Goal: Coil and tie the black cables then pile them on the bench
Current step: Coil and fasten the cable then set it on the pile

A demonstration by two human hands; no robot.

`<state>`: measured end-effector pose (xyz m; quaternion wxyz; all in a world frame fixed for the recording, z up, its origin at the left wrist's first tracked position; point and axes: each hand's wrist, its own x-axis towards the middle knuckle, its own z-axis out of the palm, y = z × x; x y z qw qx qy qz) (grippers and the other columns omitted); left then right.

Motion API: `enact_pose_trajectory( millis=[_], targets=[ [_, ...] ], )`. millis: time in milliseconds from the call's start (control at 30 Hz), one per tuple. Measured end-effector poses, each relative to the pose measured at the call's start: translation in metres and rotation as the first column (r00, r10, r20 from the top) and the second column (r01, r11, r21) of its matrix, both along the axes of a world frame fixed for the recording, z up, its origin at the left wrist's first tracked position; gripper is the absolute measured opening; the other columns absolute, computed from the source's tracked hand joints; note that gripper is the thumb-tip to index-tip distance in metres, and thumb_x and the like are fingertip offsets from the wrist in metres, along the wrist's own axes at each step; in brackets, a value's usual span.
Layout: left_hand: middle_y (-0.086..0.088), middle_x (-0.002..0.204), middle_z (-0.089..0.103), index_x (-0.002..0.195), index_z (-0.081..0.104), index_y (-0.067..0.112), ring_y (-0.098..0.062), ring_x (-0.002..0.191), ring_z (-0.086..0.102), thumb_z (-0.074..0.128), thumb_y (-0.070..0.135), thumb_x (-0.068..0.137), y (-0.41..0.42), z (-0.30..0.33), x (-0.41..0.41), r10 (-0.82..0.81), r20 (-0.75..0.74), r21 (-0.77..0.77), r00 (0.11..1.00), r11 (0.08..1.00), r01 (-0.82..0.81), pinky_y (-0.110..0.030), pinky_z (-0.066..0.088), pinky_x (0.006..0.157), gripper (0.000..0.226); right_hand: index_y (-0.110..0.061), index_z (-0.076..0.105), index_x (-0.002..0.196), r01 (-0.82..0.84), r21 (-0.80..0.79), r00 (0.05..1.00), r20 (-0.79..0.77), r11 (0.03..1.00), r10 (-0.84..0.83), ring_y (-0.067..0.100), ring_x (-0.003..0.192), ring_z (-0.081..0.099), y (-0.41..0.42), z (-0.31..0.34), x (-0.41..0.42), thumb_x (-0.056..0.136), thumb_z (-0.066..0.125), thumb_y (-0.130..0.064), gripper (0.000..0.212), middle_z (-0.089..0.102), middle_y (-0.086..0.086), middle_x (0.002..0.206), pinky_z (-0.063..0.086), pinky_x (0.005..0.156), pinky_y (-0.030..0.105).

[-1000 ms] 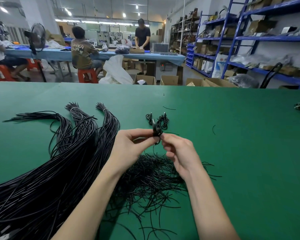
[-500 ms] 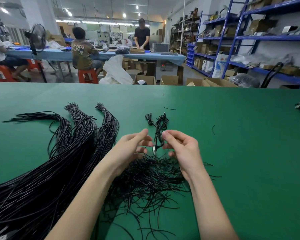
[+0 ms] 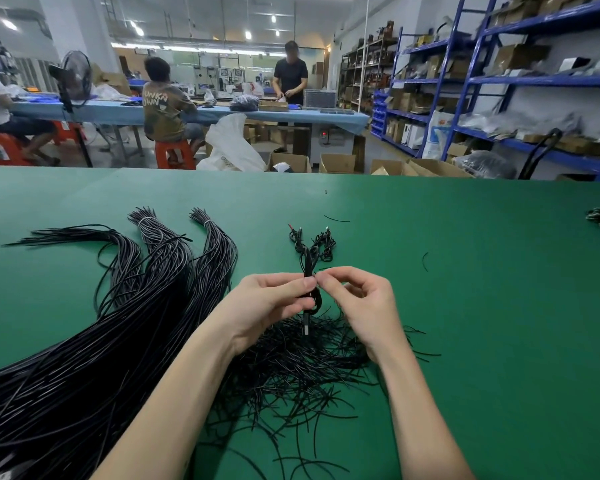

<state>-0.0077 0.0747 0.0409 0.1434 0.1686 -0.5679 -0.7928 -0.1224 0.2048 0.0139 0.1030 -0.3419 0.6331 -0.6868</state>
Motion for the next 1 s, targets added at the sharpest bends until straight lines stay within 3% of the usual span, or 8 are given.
enact_pose_trajectory(
  millis=[67, 233, 400, 467, 567, 700, 867, 1000],
  targets=[
    [-0.01, 0.097, 0.078, 0.091, 0.083, 0.013, -0.017, 0.08, 0.076, 0.085, 0.018, 0.064, 0.002, 0.0, -0.001, 0.003, -0.066, -0.063, 0.998, 0.998, -0.007, -0.016, 0.057, 0.07, 0.028, -0.034, 0.081, 0.083, 0.021, -0.005, 0.998, 0.062, 1.0, -0.021, 0.015, 0.07, 0.051, -0.003, 0.001, 0.002, 0.088, 0.079, -0.03, 0.007, 0.072, 0.006, 0.074, 0.044, 0.064, 0.021],
    [0.001, 0.1, 0.079, 0.101, 0.081, 0.014, -0.014, 0.097, 0.075, 0.083, 0.006, 0.079, 0.007, -0.008, -0.005, 0.164, -0.227, -0.515, 0.96, 0.817, -0.261, -0.023, 0.056, 0.089, 0.023, -0.027, 0.08, 0.078, 0.063, -0.012, 0.976, 0.21, 0.998, -0.059, -0.004, 0.058, 0.056, -0.008, 0.0, 0.004, 0.092, 0.076, -0.023, 0.015, 0.068, -0.017, 0.063, 0.04, 0.051, 0.007],
    [0.004, 0.109, 0.076, 0.103, 0.081, 0.012, -0.001, 0.098, 0.07, 0.081, -0.001, 0.08, 0.005, -0.018, -0.004, 0.078, -0.491, -0.828, 0.868, 0.266, -0.493, -0.017, 0.053, 0.093, 0.027, -0.019, 0.078, 0.095, -0.04, 0.028, 0.904, 0.426, 0.999, 0.024, -0.001, 0.057, 0.056, -0.006, -0.002, 0.003, 0.095, 0.071, -0.023, 0.008, 0.073, -0.012, 0.074, 0.037, 0.045, 0.014],
    [0.004, 0.118, 0.073, 0.107, 0.08, 0.013, -0.001, 0.107, 0.068, 0.078, -0.003, 0.082, 0.001, -0.02, -0.004, 0.017, -0.485, -0.86, 0.875, 0.171, -0.48, -0.019, 0.05, 0.098, 0.03, -0.021, 0.078, 0.098, -0.048, 0.05, 0.904, 0.426, 0.998, 0.022, -0.003, 0.066, 0.061, -0.004, -0.003, 0.002, 0.095, 0.071, -0.027, 0.009, 0.076, -0.013, 0.08, 0.04, 0.051, 0.016],
    [0.009, 0.126, 0.066, 0.108, 0.078, 0.021, -0.003, 0.105, 0.068, 0.069, -0.003, 0.088, 0.005, -0.017, -0.008, 0.123, -0.386, -0.797, 0.914, 0.455, -0.397, -0.016, 0.052, 0.09, 0.032, -0.024, 0.077, 0.092, 0.05, -0.018, 0.932, 0.36, 0.999, -0.04, -0.005, 0.061, 0.061, -0.004, -0.003, 0.003, 0.095, 0.072, -0.026, 0.006, 0.077, -0.013, 0.081, 0.044, 0.051, 0.013],
    [0.003, 0.099, 0.071, 0.104, 0.066, 0.014, -0.008, 0.069, 0.061, 0.076, 0.032, 0.084, 0.004, -0.009, -0.01, 0.158, -0.05, -0.264, 0.986, 0.95, -0.165, -0.021, 0.05, 0.064, 0.029, -0.024, 0.076, 0.089, 0.089, -0.09, 0.972, 0.225, 0.992, -0.066, 0.003, 0.056, 0.053, -0.004, -0.006, 0.004, 0.093, 0.075, -0.021, 0.005, 0.069, -0.01, 0.069, 0.041, 0.048, 0.015],
    [-0.003, 0.082, 0.066, 0.102, 0.072, 0.005, -0.007, 0.059, 0.054, 0.083, 0.024, 0.07, 0.003, -0.01, -0.01, 0.037, -0.028, -0.109, 0.999, 0.993, -0.04, -0.016, 0.046, 0.057, 0.04, -0.023, 0.078, 0.085, 0.023, -0.056, 0.994, 0.111, 0.998, -0.017, 0.003, 0.052, 0.047, -0.004, -0.008, 0.001, 0.092, 0.077, -0.018, 0.008, 0.064, -0.013, 0.061, 0.038, 0.049, 0.011],
    [0.002, 0.078, 0.074, 0.093, 0.071, 0.01, -0.011, 0.063, 0.065, 0.083, 0.004, 0.078, 0.006, -0.012, -0.011, 0.19, -0.17, -0.387, 0.967, 0.889, -0.243, -0.017, 0.049, 0.062, 0.02, -0.022, 0.079, 0.078, 0.079, 0.004, 0.979, 0.188, 0.997, -0.078, -0.001, 0.05, 0.045, -0.008, -0.008, 0.003, 0.091, 0.076, -0.02, 0.014, 0.062, -0.014, 0.06, 0.035, 0.047, 0.01]
  ],
)
